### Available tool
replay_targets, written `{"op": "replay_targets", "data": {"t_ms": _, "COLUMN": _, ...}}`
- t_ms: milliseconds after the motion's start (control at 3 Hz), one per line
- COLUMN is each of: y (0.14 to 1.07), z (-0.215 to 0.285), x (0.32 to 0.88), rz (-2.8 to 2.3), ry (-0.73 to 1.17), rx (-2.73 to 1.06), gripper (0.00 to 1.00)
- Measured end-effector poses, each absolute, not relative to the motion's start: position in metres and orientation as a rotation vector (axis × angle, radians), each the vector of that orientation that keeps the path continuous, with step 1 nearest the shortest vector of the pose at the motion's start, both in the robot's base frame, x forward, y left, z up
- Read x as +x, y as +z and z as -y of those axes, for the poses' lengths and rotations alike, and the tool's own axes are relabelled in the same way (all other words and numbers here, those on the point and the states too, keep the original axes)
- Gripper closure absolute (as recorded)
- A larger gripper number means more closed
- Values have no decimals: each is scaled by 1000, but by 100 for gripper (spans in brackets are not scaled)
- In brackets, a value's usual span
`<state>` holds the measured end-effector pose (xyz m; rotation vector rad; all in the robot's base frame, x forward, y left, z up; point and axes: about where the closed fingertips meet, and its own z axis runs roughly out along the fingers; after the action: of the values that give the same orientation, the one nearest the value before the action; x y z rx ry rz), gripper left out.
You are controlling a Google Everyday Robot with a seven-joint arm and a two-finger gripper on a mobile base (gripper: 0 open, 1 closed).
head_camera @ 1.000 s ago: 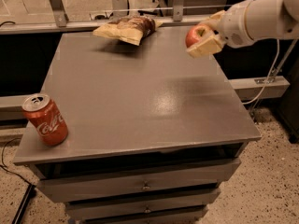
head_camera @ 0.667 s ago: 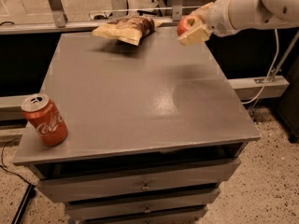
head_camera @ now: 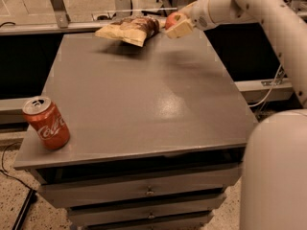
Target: Move apple near brown chip bag
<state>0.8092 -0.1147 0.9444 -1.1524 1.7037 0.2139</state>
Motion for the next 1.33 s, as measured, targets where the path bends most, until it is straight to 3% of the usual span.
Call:
{"op": "replay_targets", "data": {"t_ms": 1000, "y": 906, "z": 62, "x": 844, "rz": -1756, "ry": 383, "rx": -1180, "gripper": 100}}
{"op": "replay_targets", "data": {"t_ms": 1333, "y": 893, "z": 58, "x": 846, "rz": -1797, "ry": 378, "rx": -1202, "gripper": 85}}
